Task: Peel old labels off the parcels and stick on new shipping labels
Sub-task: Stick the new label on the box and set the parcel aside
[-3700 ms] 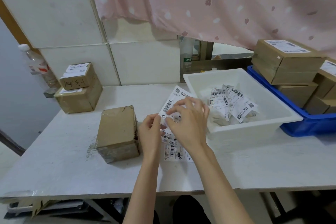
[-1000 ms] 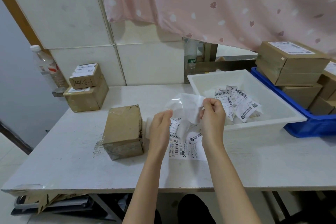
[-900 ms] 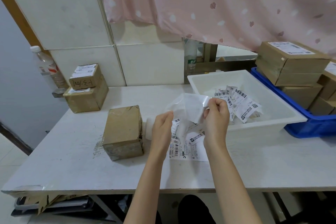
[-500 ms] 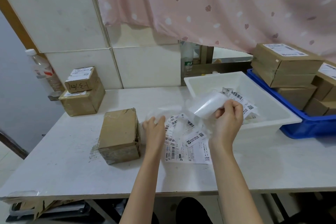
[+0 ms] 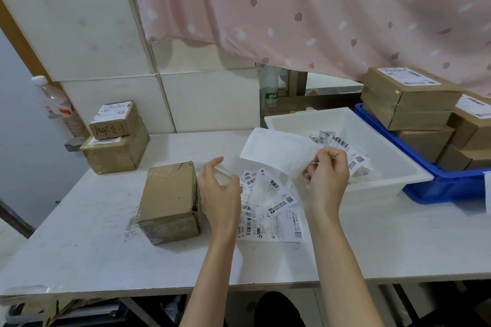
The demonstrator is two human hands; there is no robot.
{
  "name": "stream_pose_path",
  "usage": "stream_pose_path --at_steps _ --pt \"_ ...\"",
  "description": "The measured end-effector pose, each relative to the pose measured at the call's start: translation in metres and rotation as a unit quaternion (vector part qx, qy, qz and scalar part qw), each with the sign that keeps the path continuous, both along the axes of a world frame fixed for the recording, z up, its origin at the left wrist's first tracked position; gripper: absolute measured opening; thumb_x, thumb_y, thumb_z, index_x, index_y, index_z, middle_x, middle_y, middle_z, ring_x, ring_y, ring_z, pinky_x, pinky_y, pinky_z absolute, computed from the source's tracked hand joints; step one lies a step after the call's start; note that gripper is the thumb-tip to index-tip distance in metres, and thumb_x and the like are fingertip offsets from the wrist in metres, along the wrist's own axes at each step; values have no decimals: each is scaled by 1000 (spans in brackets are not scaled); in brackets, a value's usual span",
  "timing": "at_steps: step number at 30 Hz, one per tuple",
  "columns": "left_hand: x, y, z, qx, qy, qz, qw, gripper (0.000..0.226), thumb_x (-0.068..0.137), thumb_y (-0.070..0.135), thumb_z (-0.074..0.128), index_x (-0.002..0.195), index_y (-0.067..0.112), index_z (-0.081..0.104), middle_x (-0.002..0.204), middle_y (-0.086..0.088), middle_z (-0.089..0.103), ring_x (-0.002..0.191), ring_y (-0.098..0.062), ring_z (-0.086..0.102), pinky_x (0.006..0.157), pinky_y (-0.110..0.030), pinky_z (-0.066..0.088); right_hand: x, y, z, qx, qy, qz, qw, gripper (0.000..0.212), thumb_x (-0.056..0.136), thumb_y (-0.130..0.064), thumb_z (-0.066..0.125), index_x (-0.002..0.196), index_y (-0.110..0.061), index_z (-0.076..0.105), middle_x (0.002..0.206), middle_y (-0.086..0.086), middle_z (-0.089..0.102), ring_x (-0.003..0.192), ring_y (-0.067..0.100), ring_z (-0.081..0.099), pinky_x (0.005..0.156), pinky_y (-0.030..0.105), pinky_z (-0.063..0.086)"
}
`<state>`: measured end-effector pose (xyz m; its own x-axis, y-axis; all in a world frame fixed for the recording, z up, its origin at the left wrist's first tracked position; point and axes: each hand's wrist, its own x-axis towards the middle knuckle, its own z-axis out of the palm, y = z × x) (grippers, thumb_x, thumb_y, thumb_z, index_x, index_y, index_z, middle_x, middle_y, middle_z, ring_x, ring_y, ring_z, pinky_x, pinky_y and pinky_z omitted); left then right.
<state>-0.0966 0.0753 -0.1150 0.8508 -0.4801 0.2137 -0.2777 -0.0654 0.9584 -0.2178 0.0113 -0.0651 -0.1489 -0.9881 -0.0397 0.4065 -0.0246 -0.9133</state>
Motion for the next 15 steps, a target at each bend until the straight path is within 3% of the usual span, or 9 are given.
stream_pose_path --at_steps 2,6,10,15 --pt "-2 1 4 -19 -49 22 998 45 84 8 62 122 31 56 116 2 51 66 0 55 70 -24 47 2 -2 -5 2 25 3 1000 18 96 -7 46 81 -17 51 78 3 48 52 7 41 45 16 38" --pt "-5 3 11 -29 -185 58 981 43 75 4 67 114 21 58 102 -2 44 63 -10 41 53 -11 33 7 -6 -15 -3 73 3 997 18 91 -6 48 78 -17 53 75 3 51 54 12 44 47 20 41" --pt "-16 7 10 -84 -331 78 937 45 66 0 63 106 11 45 96 -8 42 80 -2 33 54 -12 30 10 -7 -18 -15 124 9 992 14 88 -6 50 77 -14 56 57 -11 53 43 8 47 55 28 42" --pt "-21 9 6 -93 -419 81 900 47 73 13 72 112 18 47 101 -1 38 76 -9 44 51 -13 33 14 -5 -17 -16 150 19 988 11 86 -6 51 81 -13 59 72 6 57 45 9 49 56 28 43"
